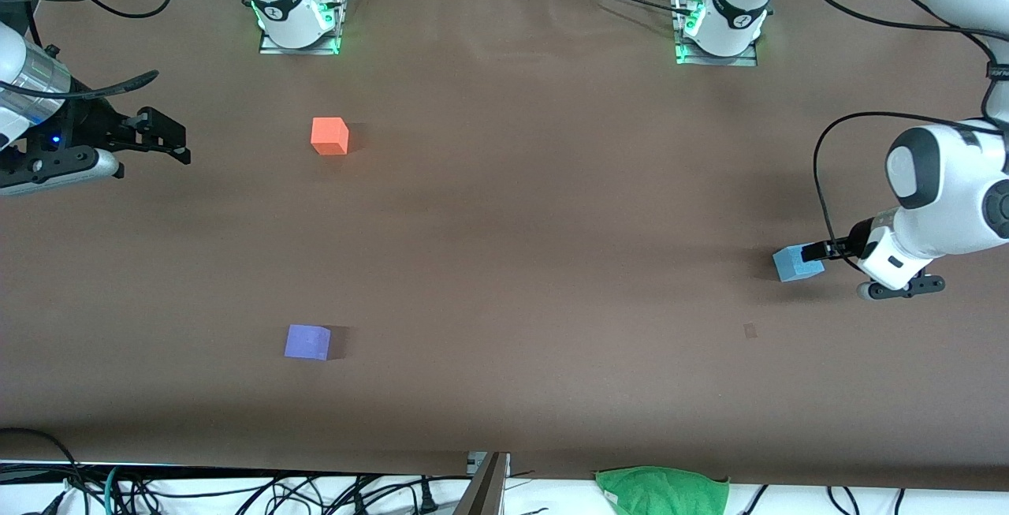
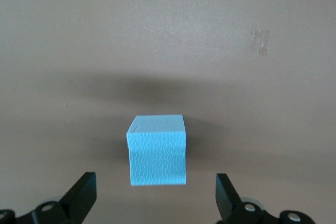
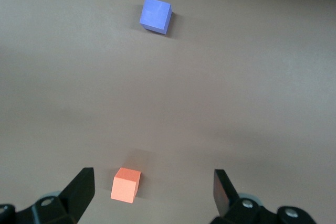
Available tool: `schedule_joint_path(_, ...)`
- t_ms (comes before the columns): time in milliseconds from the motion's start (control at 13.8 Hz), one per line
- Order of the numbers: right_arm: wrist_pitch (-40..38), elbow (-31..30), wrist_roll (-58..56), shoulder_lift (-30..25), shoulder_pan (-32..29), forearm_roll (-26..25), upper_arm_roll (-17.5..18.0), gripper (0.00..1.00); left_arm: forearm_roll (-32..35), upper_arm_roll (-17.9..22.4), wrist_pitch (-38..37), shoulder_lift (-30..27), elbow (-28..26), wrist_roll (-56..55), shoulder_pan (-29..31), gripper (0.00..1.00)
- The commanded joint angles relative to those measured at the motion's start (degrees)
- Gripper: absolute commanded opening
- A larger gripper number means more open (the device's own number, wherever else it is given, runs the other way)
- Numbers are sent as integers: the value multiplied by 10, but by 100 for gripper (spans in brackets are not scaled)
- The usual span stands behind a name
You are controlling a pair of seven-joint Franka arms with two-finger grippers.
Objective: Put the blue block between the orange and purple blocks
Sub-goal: 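Close the left gripper on the light-blue block and lift it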
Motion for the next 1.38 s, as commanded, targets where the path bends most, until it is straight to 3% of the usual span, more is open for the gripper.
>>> schedule_joint_path(0, -4, 7, 1, -1, 0, 10, -1, 100, 18, -2, 33, 10, -11, 7, 3, 100)
schedule_joint_path(1017, 11, 26, -6, 21, -8, -1, -9, 100, 16, 2, 148, 82, -20, 5, 4, 100)
schedule_joint_path(1090, 11, 26, -6, 21, -7, -12, -9, 100, 17, 2, 152, 85, -20, 5, 10, 94)
schedule_joint_path(1308, 8, 26, -3, 21, -5, -36, -7, 100, 18, 2, 145, 84, -22, 5, 11, 37)
